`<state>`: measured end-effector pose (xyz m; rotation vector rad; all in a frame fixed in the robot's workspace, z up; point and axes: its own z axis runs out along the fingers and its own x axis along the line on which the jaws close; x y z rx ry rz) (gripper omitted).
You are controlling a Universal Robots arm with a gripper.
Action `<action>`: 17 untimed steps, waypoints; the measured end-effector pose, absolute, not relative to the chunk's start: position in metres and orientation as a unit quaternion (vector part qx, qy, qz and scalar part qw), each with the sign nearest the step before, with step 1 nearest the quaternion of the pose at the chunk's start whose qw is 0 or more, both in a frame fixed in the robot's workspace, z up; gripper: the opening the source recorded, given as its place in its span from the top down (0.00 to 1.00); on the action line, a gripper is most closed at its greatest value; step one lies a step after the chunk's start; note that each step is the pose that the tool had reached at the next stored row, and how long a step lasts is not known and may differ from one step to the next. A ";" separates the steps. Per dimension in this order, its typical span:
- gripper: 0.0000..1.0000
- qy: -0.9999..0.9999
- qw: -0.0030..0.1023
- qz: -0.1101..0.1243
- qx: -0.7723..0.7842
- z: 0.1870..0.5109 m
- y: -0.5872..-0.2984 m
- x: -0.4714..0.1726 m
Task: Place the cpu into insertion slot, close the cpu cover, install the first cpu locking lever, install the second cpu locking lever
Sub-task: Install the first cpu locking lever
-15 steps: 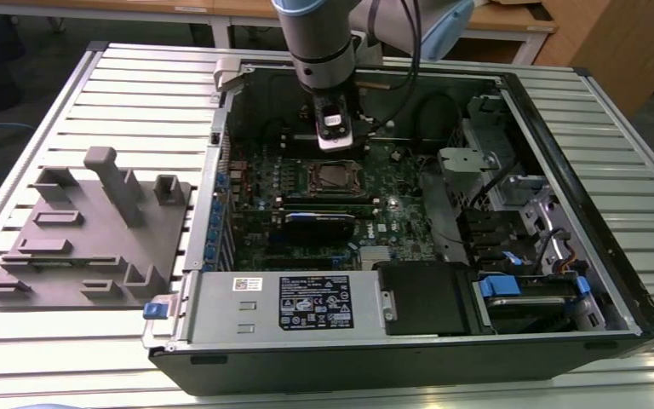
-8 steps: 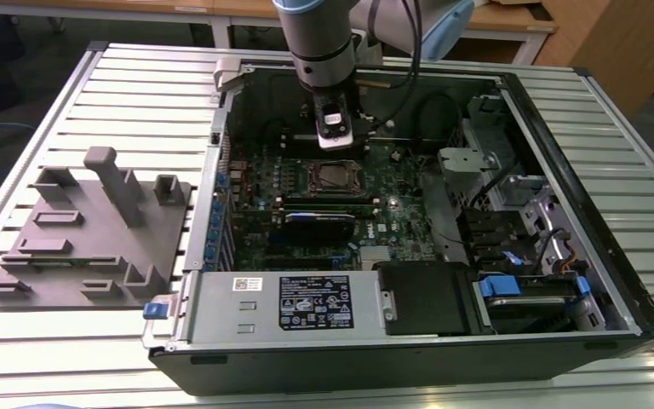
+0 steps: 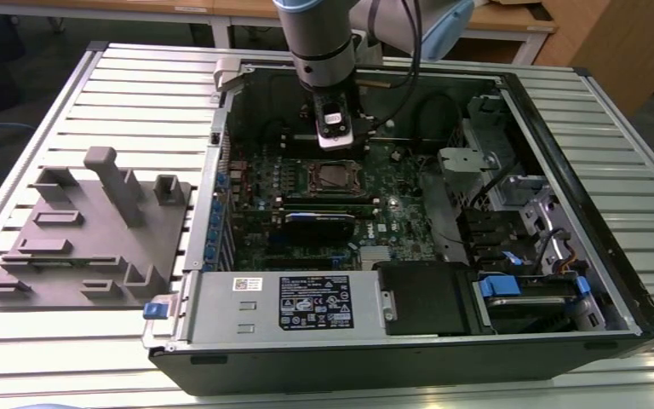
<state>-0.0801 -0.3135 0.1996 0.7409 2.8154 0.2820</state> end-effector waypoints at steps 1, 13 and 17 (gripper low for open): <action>0.90 0.957 0.108 0.096 0.252 0.200 -0.313 -0.080; 0.90 0.957 0.110 0.090 0.251 0.205 -0.313 -0.080; 0.90 0.959 0.115 0.069 0.249 0.205 -0.313 -0.079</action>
